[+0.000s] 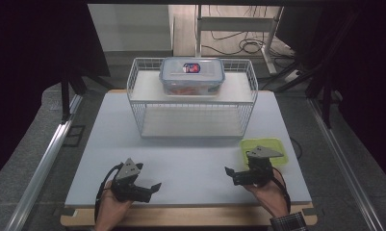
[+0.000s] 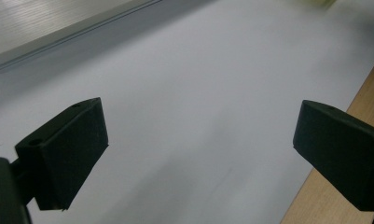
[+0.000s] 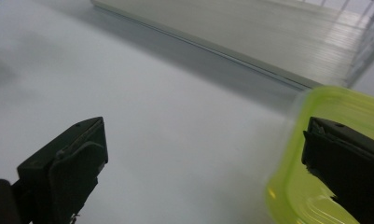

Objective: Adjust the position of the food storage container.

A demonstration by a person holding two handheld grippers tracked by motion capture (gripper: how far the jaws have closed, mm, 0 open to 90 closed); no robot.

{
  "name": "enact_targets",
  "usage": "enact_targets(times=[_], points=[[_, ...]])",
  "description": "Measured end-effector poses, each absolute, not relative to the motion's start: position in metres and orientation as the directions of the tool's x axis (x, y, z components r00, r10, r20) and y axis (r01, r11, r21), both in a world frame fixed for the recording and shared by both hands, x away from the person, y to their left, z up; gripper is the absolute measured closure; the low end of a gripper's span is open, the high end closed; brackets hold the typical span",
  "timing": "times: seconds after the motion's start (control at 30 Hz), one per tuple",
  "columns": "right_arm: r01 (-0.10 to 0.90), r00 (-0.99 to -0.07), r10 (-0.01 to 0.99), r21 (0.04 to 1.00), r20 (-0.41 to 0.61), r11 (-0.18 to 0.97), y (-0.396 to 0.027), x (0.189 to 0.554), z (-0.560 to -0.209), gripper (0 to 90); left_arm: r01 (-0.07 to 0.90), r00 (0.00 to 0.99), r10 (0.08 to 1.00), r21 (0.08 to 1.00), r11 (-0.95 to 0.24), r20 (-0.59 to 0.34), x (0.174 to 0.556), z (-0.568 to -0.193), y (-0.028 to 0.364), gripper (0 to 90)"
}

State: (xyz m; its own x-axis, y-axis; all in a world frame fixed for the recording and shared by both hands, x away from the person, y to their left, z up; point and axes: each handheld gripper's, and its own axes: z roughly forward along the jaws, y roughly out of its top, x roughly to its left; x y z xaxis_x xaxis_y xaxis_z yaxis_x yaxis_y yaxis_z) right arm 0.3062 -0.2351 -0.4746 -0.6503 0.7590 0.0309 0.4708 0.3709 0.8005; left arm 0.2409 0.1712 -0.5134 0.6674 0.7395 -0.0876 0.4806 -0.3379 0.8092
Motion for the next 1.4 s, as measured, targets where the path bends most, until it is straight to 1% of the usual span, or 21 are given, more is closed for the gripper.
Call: enact_targets(times=[0.07,0.2,0.3,0.47,0.67,0.7,0.87,0.93,1.2,1.4], points=[[0.485,-0.632,0.774,0.795,0.033,0.363,-0.243,0.309,-0.474,1.6,0.482,0.670,0.737,0.807,-0.341,-0.088,0.241,-0.514,0.170,2.9],[0.512,-0.583,0.811,0.795,0.043,0.326,-0.260,0.315,-0.469,10.4,0.481,0.674,0.734,0.806,-0.345,-0.088,0.241,-0.515,0.170,2.9],[0.524,-0.549,0.835,0.793,0.036,0.310,-0.271,0.317,-0.466,21.1,0.485,0.675,0.732,0.803,-0.346,-0.092,0.242,-0.517,0.170,2.9],[0.537,-0.505,0.863,0.792,0.028,0.289,-0.291,0.320,-0.462,44.8,0.483,0.677,0.730,0.803,-0.350,-0.089,0.242,-0.517,0.170,3.0],[0.546,-0.460,0.888,0.794,0.015,0.269,-0.319,0.326,-0.460,66.4,0.486,0.679,0.729,0.799,-0.355,-0.089,0.242,-0.517,0.169,3.3],[0.547,-0.451,0.892,0.793,0.008,0.269,-0.325,0.326,-0.459,71.9,0.487,0.679,0.728,0.798,-0.355,-0.091,0.242,-0.517,0.169,3.3],[0.558,-0.404,0.915,0.789,-0.013,0.258,-0.343,0.331,-0.460,86.8,0.491,0.681,0.727,0.794,-0.359,-0.093,0.243,-0.518,0.169,3.5],[0.561,-0.387,0.922,0.786,-0.026,0.258,-0.350,0.333,-0.461,89.2,0.492,0.681,0.727,0.793,-0.359,-0.093,0.243,-0.519,0.169,3.7],[0.597,-0.291,0.955,0.768,-0.062,0.232,-0.374,0.347,-0.470,89.5,0.498,0.680,0.727,0.790,-0.358,-0.099,0.245,-0.520,0.169,4.2],[0.617,-0.289,0.955,0.750,-0.067,0.239,-0.380,0.362,-0.480,89.3,0.502,0.679,0.727,0.786,-0.359,-0.102,0.246,-0.521,0.169,4.3]])
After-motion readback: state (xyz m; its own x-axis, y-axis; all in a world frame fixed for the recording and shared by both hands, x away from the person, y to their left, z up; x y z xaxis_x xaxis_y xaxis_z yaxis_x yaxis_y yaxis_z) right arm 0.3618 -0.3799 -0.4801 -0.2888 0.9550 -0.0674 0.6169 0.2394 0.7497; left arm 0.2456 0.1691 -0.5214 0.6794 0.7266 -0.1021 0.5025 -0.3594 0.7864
